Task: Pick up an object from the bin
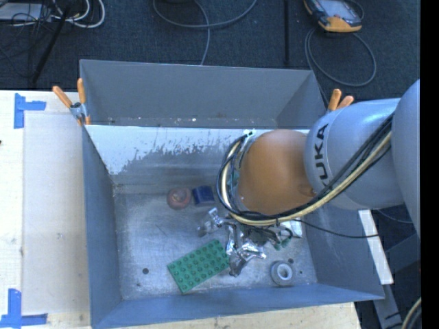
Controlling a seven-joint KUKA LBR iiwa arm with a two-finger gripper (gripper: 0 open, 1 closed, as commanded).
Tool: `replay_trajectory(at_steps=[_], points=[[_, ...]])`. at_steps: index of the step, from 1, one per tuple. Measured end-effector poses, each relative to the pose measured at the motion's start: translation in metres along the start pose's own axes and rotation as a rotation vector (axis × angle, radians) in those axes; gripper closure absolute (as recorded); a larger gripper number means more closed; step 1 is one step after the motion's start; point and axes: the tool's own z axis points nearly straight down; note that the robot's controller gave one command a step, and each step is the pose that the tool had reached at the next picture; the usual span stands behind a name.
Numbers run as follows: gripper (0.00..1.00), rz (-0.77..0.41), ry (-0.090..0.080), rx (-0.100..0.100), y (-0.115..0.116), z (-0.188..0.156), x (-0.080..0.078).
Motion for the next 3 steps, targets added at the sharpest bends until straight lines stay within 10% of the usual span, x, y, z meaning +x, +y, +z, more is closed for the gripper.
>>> replay_trajectory(at_steps=[1,2,3], points=[[0.00,-0.022,-0.011,0.004,0.003,0.028,0.002],[1.00,-0.021,-0.011,0.005,0.002,0.026,0.002],[1.00,-0.042,-0.014,0.007,0.003,-0.121,0.018]])
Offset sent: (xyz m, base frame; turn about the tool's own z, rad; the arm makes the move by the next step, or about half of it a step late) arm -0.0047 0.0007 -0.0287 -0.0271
